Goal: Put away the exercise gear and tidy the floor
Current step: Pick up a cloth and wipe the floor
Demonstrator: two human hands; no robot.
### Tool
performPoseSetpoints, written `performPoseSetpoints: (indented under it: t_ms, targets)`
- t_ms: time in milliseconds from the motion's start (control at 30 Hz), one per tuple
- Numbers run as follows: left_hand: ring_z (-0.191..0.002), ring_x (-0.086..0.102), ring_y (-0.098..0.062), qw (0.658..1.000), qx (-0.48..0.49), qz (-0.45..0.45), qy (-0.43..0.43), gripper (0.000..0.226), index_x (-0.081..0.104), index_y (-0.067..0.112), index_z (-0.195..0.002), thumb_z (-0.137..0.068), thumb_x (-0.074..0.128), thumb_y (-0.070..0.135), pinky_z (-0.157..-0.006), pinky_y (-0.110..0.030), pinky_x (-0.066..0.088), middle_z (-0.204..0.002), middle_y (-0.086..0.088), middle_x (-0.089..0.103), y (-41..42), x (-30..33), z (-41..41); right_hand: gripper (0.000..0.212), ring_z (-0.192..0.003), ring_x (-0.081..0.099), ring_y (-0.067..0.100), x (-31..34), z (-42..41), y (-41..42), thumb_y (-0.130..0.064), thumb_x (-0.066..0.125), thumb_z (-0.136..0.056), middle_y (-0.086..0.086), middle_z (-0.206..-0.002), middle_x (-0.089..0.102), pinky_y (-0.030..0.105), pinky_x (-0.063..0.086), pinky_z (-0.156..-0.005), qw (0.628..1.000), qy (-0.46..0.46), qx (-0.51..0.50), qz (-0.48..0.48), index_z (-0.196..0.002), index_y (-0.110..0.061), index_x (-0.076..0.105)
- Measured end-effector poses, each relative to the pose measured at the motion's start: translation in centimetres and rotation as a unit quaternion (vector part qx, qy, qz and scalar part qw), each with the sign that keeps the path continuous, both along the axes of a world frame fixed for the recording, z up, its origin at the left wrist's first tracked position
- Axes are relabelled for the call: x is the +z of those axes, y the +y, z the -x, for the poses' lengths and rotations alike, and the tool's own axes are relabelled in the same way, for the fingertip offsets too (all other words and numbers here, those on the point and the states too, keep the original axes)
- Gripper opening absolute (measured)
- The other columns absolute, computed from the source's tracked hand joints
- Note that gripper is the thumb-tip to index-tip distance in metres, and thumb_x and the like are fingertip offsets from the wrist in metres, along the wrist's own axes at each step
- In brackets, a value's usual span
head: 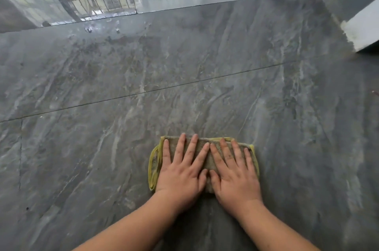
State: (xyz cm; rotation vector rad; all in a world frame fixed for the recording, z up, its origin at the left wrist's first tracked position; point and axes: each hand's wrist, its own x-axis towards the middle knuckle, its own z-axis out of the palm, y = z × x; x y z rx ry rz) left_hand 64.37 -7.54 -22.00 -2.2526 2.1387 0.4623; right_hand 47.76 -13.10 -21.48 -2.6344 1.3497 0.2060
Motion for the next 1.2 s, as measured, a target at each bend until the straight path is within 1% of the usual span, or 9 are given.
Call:
performPoseSetpoints:
  t_ms: [167,300,433,567,767,867,1000,1100,1200]
  targets:
    - [-0.152,0.007,-0.029,0.998,-0.059,0.024,0.005,0.063,0.018,0.037,-0.155,-0.095,0.029,0.054,-0.117,-0.064,0.002,-0.164,-0.001,0.017,-10.3,-0.2,0.0,0.065,-0.149,0.019,0.028,-0.4,0.9,-8.0,-0.049,0.034,-0.093,0.000,-0.162,0.024,0.055,0.017,-0.118,0.996,0.006,-0.081,0.024,-0.155,-0.030,0.025]
    - [-0.152,0.006,-0.028,0.994,-0.104,0.030,-0.008,0.062,0.013,0.039,-0.155,-0.096,0.022,0.055,-0.117,-0.063,0.001,-0.164,0.000,0.014,-18.2,-0.3,1.1,0.065,-0.148,0.021,0.028,-0.4,2.1,-14.6,-0.049,0.030,-0.092,0.000,-0.162,0.025,0.054,0.014,-0.119,0.990,0.008,-0.138,0.035,-0.154,-0.031,0.025]
    - [-0.152,0.000,-0.024,0.992,-0.125,0.028,-0.009,0.058,0.005,0.044,-0.154,-0.099,0.017,0.056,-0.118,-0.060,-0.002,-0.166,0.003,0.006,-25.6,0.0,1.9,0.062,-0.150,0.012,0.025,-0.4,2.5,-21.0,-0.050,0.027,-0.096,-0.004,-0.164,0.015,0.052,0.008,-0.121,0.980,0.008,-0.196,0.029,-0.155,-0.036,0.016]
    - [-0.152,-0.005,-0.023,0.994,-0.110,0.020,-0.008,0.057,0.001,0.046,-0.153,-0.098,0.013,0.057,-0.117,-0.060,-0.007,-0.166,0.005,0.001,-28.0,-0.1,2.4,0.061,-0.151,0.003,0.022,-0.4,2.4,-23.6,-0.052,0.023,-0.098,-0.007,-0.165,0.005,0.050,0.002,-0.121,0.976,0.020,-0.217,0.012,-0.155,-0.039,0.006]
    - [-0.152,0.000,-0.025,0.994,-0.100,0.037,0.005,0.059,0.007,0.044,-0.154,-0.096,0.016,0.055,-0.117,-0.061,-0.005,-0.166,0.003,0.007,-22.2,0.3,1.4,0.064,-0.151,0.000,0.025,0.3,1.3,-18.0,-0.051,0.018,-0.096,-0.003,-0.166,0.001,0.052,-0.001,-0.120,0.980,0.031,-0.199,-0.001,-0.156,-0.036,0.002]
    - [-0.152,0.002,-0.027,0.995,-0.092,0.031,0.021,0.060,0.010,0.042,-0.155,-0.097,0.020,0.054,-0.117,-0.061,-0.003,-0.165,0.002,0.010,-15.5,0.8,0.2,0.067,-0.151,0.007,0.029,0.5,0.5,-11.5,-0.052,0.022,-0.094,0.001,-0.165,0.008,0.055,0.004,-0.120,0.986,0.028,-0.167,-0.002,-0.157,-0.033,0.009]
    - [-0.152,-0.001,-0.027,0.997,-0.076,0.006,0.024,0.061,0.008,0.040,-0.155,-0.097,0.024,0.053,-0.117,-0.061,-0.002,-0.165,0.001,0.007,-6.5,0.9,-0.9,0.067,-0.150,0.011,0.033,0.4,-0.4,-3.1,-0.050,0.033,-0.094,0.004,-0.164,0.014,0.059,0.011,-0.118,0.990,0.033,-0.140,-0.009,-0.156,-0.029,0.019]
    - [-0.152,0.007,-0.028,0.996,-0.080,0.003,0.034,0.063,0.019,0.037,-0.155,-0.096,0.035,0.051,-0.118,-0.061,0.007,-0.164,-0.001,0.016,-0.8,0.9,-1.5,0.068,-0.150,0.012,0.033,0.6,-0.8,2.4,-0.049,0.036,-0.092,0.005,-0.164,0.017,0.060,0.014,-0.117,0.990,0.030,-0.135,-0.005,-0.156,-0.028,0.022]
    - [-0.151,0.014,-0.027,0.995,-0.086,0.014,0.043,0.060,0.029,0.036,-0.153,-0.095,0.042,0.050,-0.119,-0.057,0.015,-0.162,-0.004,0.024,1.9,0.7,-2.3,0.067,-0.150,0.017,0.031,0.7,-1.1,4.3,-0.048,0.039,-0.091,0.004,-0.162,0.023,0.058,0.014,-0.118,0.985,0.017,-0.170,0.004,-0.154,-0.030,0.027]
